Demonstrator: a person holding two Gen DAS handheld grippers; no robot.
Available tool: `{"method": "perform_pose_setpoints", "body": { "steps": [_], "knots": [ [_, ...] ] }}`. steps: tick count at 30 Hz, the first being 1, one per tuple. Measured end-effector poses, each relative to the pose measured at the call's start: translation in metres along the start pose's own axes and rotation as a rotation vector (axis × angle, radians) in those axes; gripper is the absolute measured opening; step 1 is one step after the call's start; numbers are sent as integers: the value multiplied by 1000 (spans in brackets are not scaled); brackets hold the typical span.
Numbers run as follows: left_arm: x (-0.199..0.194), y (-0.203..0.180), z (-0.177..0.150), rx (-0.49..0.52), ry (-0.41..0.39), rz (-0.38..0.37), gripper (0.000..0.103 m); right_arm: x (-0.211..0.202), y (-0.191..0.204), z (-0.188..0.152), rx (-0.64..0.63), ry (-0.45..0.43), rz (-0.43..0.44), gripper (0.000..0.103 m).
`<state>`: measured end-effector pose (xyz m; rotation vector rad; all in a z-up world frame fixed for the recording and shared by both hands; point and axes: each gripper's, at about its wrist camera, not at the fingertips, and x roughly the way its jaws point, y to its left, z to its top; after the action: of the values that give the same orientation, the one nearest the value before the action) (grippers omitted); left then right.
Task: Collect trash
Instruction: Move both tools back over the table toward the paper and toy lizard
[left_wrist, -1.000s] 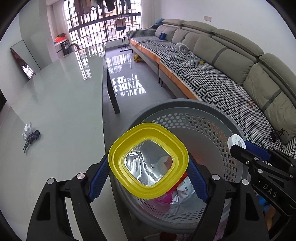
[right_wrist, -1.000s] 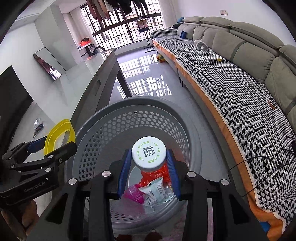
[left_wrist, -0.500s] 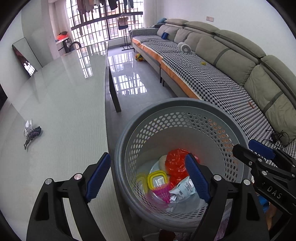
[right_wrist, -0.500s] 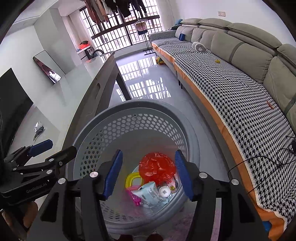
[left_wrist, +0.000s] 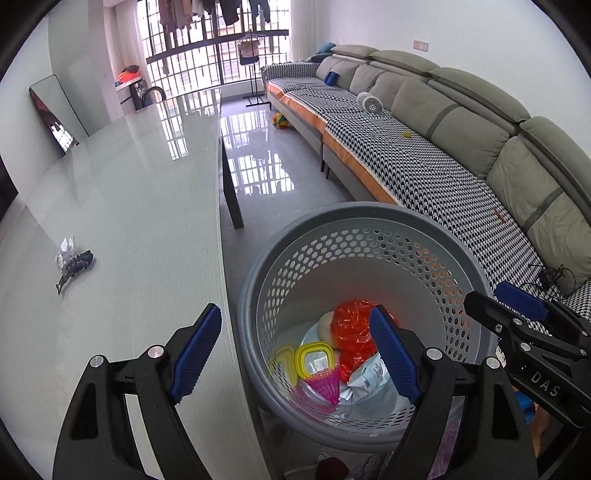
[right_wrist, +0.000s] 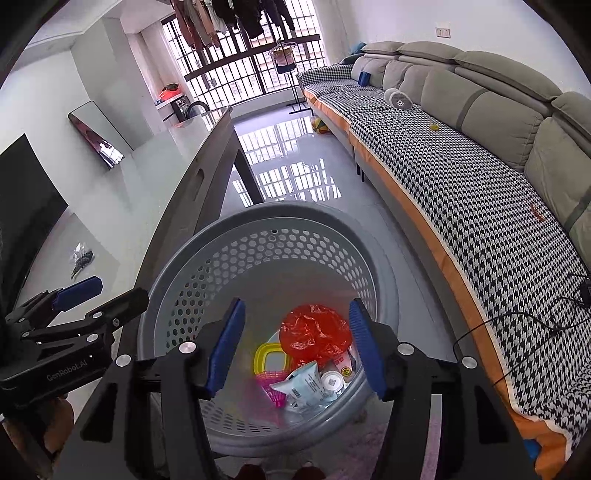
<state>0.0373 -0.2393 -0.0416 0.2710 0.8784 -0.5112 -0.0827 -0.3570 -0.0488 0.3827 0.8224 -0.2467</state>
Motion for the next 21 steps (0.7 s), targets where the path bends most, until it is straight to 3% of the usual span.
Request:
{"method": "perform_pose_setpoints", "body": {
  "steps": [11,21],
  "knots": [
    [-16,17,-3,-29,-28,10,81,-5,16,-1,-21,-11,7,56],
    [-41,64,-2,-91,-63,64,81,-5,55,14,-64,-45,48,56]
  ]
}}
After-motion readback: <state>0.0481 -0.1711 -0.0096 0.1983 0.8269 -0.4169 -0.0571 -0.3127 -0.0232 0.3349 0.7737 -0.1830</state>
